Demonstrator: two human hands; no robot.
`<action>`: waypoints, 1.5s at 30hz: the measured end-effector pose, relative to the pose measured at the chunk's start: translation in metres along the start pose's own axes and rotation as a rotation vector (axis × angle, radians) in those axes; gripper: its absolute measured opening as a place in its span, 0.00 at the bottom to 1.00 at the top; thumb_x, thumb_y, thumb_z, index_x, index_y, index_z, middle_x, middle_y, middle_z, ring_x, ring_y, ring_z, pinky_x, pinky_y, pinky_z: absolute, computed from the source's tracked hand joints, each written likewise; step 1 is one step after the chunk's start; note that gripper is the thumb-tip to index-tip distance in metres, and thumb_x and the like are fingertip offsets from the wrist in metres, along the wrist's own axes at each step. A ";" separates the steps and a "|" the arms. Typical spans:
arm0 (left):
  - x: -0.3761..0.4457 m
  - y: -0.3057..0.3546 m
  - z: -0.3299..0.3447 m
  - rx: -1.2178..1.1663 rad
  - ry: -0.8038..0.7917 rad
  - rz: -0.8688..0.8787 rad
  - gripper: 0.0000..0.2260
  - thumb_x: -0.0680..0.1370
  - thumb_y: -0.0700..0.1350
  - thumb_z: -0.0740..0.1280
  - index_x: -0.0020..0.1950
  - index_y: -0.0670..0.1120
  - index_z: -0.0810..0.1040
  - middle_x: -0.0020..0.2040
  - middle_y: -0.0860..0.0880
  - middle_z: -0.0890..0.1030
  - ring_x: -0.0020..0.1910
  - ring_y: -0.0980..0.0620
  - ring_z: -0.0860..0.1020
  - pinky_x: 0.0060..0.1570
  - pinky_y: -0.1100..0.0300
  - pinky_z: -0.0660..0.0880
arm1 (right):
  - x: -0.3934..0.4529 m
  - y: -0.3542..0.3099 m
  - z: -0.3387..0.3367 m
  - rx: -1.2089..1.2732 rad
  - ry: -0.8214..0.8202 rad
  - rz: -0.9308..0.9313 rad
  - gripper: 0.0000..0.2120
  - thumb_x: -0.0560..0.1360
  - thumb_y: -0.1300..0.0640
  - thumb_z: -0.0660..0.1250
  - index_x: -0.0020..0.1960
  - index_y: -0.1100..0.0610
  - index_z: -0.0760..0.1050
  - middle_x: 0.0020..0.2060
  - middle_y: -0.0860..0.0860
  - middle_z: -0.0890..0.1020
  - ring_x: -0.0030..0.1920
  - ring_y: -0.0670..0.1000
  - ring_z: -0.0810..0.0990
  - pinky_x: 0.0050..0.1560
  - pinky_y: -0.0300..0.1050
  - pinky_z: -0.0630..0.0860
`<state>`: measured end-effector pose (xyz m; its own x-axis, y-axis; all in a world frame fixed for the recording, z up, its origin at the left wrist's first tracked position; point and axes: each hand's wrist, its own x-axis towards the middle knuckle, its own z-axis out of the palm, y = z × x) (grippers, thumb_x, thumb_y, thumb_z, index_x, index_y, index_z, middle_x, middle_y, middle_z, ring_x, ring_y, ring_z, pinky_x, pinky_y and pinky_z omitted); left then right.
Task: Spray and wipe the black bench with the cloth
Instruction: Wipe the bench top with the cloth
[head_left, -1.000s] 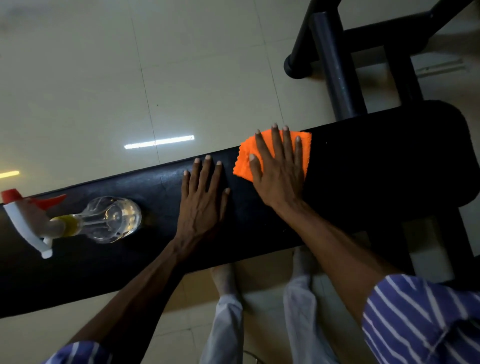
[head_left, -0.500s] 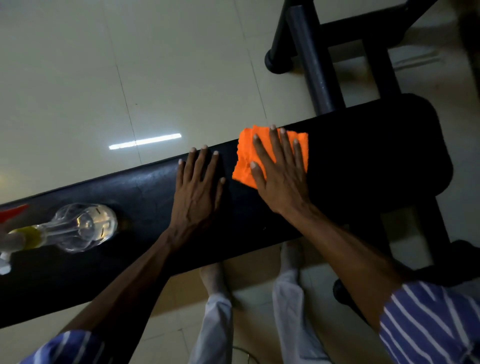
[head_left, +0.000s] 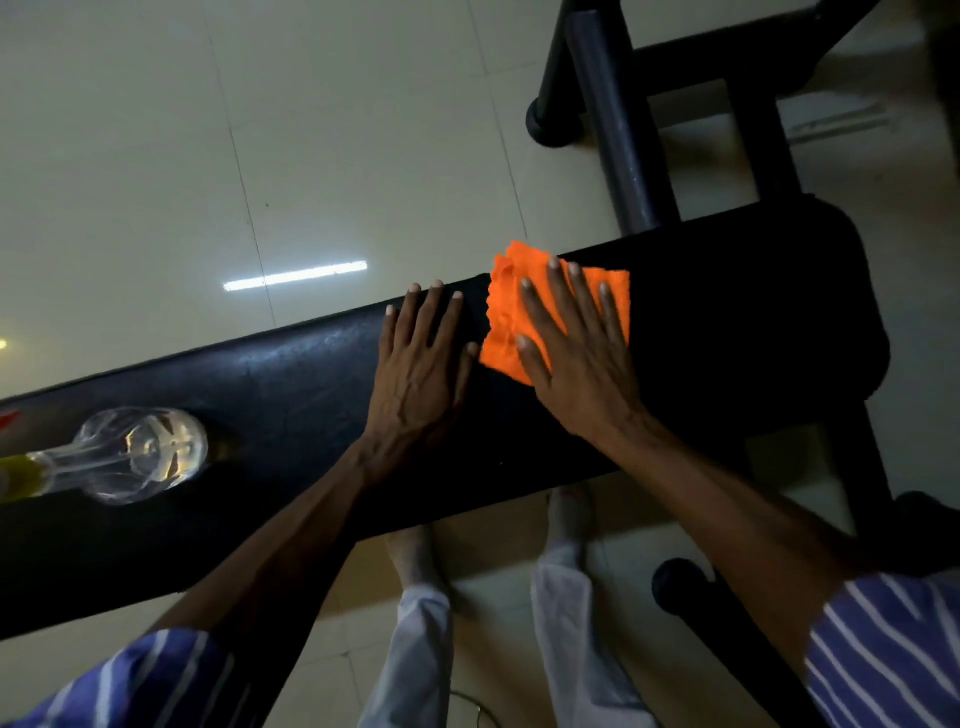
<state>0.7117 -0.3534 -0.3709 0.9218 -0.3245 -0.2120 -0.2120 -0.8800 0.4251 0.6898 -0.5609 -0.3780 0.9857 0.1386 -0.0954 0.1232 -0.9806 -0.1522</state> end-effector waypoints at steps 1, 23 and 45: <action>0.001 0.003 0.000 0.003 -0.002 0.000 0.26 0.86 0.53 0.56 0.83 0.44 0.59 0.84 0.42 0.57 0.84 0.41 0.51 0.83 0.42 0.47 | -0.007 0.013 -0.003 -0.013 -0.039 -0.061 0.30 0.88 0.41 0.49 0.87 0.51 0.51 0.87 0.55 0.51 0.87 0.57 0.48 0.86 0.61 0.47; 0.040 0.072 0.033 0.027 0.002 0.066 0.25 0.86 0.51 0.59 0.82 0.45 0.62 0.83 0.41 0.59 0.83 0.39 0.54 0.82 0.40 0.51 | 0.035 0.100 -0.021 0.004 0.019 0.167 0.31 0.87 0.41 0.50 0.86 0.55 0.57 0.86 0.58 0.55 0.87 0.59 0.51 0.85 0.62 0.48; 0.085 0.150 0.047 0.070 -0.041 0.142 0.26 0.86 0.53 0.58 0.82 0.44 0.61 0.83 0.41 0.59 0.83 0.38 0.54 0.82 0.41 0.52 | -0.025 0.163 -0.043 0.019 -0.028 0.257 0.36 0.87 0.41 0.54 0.86 0.59 0.47 0.86 0.62 0.44 0.87 0.62 0.43 0.85 0.63 0.48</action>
<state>0.7430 -0.5290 -0.3669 0.8675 -0.4596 -0.1905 -0.3622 -0.8459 0.3914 0.6899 -0.7298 -0.3578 0.9808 -0.1109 -0.1605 -0.1335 -0.9814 -0.1377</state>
